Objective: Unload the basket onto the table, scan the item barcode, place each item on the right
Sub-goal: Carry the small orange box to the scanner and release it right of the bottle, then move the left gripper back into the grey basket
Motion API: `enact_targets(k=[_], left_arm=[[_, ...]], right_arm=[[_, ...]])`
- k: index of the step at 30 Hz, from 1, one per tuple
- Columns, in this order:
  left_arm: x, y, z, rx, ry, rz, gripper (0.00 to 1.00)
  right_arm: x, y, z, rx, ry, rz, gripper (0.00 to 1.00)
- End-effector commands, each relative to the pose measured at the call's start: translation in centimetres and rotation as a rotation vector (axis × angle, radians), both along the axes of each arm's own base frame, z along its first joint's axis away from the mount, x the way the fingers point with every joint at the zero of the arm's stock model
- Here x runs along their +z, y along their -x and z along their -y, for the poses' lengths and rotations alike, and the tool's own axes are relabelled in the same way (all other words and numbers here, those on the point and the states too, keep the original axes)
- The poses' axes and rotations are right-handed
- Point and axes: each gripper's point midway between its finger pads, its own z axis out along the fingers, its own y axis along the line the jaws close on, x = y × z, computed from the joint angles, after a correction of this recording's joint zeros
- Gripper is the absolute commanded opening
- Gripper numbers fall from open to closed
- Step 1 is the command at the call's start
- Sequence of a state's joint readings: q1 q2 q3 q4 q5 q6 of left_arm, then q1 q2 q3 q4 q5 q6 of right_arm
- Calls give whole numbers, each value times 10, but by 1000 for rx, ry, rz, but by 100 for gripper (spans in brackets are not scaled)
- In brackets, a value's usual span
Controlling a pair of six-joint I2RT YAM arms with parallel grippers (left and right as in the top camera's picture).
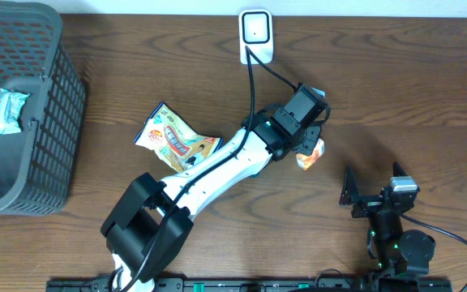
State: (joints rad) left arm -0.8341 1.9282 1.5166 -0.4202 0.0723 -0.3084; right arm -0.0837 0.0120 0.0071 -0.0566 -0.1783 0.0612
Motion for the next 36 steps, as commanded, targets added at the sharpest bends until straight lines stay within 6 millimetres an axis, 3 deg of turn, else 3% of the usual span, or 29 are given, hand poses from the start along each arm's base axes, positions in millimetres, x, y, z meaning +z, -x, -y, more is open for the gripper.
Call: enact_targets(k=[1,5,9,11,15,17,20,23,26,31,36], left_arm=[[66,-10,9,-39,76,135,45],[127,-18,2,-48,93,295,45],[200,-39,-59,142,-63,548,45],[236,-46,-104,293,-153,668,45],[302,-46,-216,662,-291,821,50],[328,-40,-282,854,-331,856,56],[345,-30,-363,1097,-297,855,70],[343,-10,-440,1368,-210,813,76],[320,-1,-495,1503,-104,697,79],[255,13,-582,1776,139,423,84],[185,9,-634,1877,249,162,85]], right_arm=[[-1,0,0,-2,-12,-3,99],[-1,0,0,-2,-12,-4,99],[-1,0,0,-2,-12,-3,99],[-1,0,0,-2,-12,-4,99],[-1,0,0,-2,-12,-3,99],[-1,0,0,-2,-12,-3,99],[-1,0,0,-2,-12,-3,99],[-1,0,0,-2,-12,-4,99],[-1,0,0,-2,-12,-3,99],[-1,0,0,-2,-12,-4,99],[-1,0,0,-2,-12,-3,99]])
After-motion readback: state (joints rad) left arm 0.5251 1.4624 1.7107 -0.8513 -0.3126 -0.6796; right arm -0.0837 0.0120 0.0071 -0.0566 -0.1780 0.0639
